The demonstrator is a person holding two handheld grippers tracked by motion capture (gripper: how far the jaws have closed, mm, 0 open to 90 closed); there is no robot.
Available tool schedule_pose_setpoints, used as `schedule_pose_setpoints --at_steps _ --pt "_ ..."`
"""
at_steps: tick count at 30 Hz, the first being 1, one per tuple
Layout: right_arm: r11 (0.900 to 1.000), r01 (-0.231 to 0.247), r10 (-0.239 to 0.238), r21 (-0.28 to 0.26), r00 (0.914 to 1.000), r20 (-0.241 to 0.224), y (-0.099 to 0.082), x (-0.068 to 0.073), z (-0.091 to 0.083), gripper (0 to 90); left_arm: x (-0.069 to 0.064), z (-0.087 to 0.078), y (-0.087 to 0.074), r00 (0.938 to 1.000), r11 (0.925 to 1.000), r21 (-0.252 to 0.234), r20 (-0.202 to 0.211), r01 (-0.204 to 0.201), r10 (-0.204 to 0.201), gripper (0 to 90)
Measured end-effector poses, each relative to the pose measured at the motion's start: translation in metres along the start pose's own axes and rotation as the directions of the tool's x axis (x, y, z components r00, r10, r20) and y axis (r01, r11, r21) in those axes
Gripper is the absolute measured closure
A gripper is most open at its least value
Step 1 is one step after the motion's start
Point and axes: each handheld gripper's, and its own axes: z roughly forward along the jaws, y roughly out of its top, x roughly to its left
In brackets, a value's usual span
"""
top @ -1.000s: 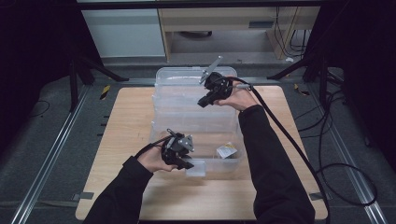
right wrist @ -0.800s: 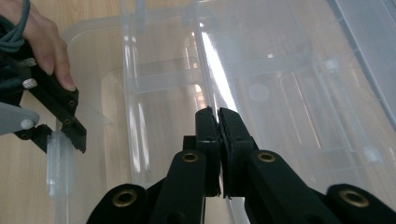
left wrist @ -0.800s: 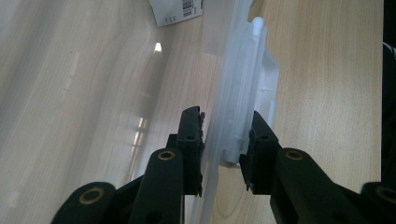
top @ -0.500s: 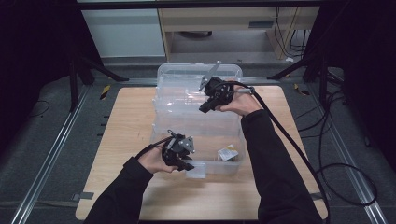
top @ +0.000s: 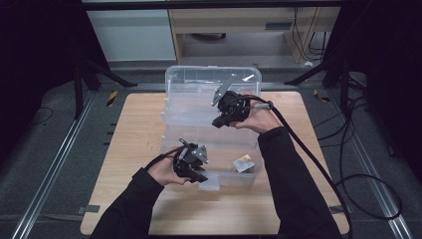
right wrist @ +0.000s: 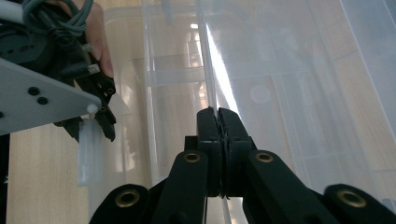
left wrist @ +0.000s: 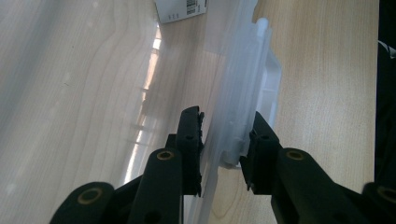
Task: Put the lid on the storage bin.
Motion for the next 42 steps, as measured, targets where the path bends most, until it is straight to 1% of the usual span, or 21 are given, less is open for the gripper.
schedule_pose_setpoints --at_steps 4,11,14,16,19,24,26,27,35,37,42 --pt "1.0000 -0.004 0.004 -0.005 1.0000 0.004 -0.003 0.008 0.000 89.0 0.000 0.000 0.000 1.0000 1.0000 -0.006 -0.001 -0.001 0.001 70.7" --pt "0.9997 -0.015 0.016 -0.019 0.9998 0.015 -0.008 0.019 0.000 88.9 -0.001 -0.001 -0.001 1.0000 1.0000 0.000 -0.003 -0.004 0.004 70.6" --pt "0.9996 -0.017 0.017 -0.021 0.9997 0.016 -0.010 0.024 0.001 88.9 -0.001 -0.001 -0.001 1.0000 1.0000 0.003 -0.006 -0.008 0.008 70.5" --pt "0.9996 -0.018 0.018 -0.020 0.9997 0.017 -0.011 0.026 0.001 88.8 -0.002 0.000 -0.001 0.9999 1.0000 -0.006 -0.009 -0.008 0.008 70.5" --pt "0.9995 -0.022 0.022 -0.023 0.9995 0.020 -0.013 0.031 0.001 88.8 -0.003 -0.001 -0.001 0.9998 0.9999 0.005 -0.013 -0.014 0.014 70.4" --pt "0.9997 -0.019 0.020 -0.017 0.9992 0.036 -0.014 0.038 0.002 88.7 -0.004 -0.001 -0.001 0.9997 0.9999 -0.001 -0.018 -0.015 0.015 70.0" --pt "0.9996 -0.023 0.023 -0.015 0.9992 0.034 -0.014 0.040 0.002 88.7 -0.005 -0.001 -0.002 0.9997 0.9999 -0.005 -0.017 -0.015 0.015 69.9" --pt "0.9995 -0.022 0.022 -0.023 0.9992 0.032 -0.015 0.041 0.002 88.7 -0.005 -0.001 -0.002 0.9998 0.9998 -0.015 -0.016 -0.014 0.014 69.9" --pt "0.9993 -0.016 0.017 -0.034 0.9997 0.020 -0.020 0.047 0.004 88.7 -0.007 -0.002 -0.002 0.9996 0.9998 -0.012 -0.025 -0.014 0.014 69.6" --pt "0.9991 -0.023 0.024 -0.035 0.9996 0.016 -0.021 0.048 0.004 88.6 -0.007 -0.001 -0.003 0.9995 0.9997 -0.019 -0.030 -0.014 0.013 69.4" --pt "0.9988 -0.027 0.028 -0.042 0.9995 0.013 -0.023 0.050 0.005 88.3 -0.009 -0.002 -0.002 0.9990 0.9998 -0.017 -0.042 -0.014 0.013 68.9"
